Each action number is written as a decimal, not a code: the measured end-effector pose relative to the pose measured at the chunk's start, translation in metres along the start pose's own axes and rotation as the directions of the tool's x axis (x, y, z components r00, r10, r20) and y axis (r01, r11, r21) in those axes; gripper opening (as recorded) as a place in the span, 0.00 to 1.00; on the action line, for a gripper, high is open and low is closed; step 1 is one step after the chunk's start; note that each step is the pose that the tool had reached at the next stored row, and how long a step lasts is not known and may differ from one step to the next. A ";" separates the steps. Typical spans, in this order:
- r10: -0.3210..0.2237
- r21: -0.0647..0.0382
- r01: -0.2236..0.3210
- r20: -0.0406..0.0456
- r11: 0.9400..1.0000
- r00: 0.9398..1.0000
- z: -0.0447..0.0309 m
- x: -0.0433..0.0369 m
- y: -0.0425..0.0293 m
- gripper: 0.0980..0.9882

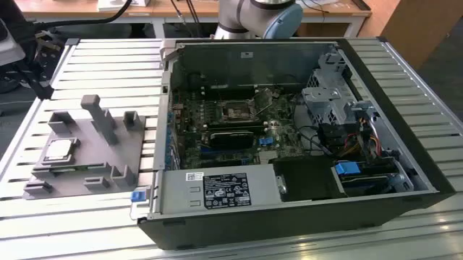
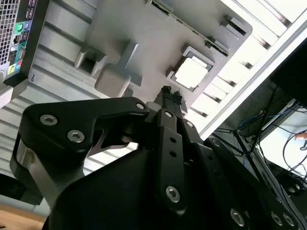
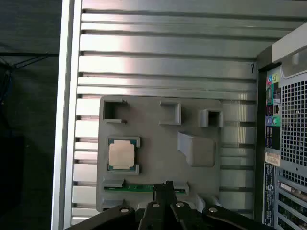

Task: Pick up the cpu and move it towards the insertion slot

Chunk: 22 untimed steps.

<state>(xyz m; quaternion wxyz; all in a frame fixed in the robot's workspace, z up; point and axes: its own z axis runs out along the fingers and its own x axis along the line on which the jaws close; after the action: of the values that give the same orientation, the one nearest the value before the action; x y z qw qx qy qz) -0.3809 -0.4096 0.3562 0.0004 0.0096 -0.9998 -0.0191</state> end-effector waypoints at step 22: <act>0.000 0.000 0.000 0.000 1.000 1.000 0.0004 0.0187 0.0004 0.01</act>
<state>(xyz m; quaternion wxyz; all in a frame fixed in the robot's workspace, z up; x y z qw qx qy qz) -0.3996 -0.4096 0.3559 0.0004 0.0095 -0.9998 -0.0191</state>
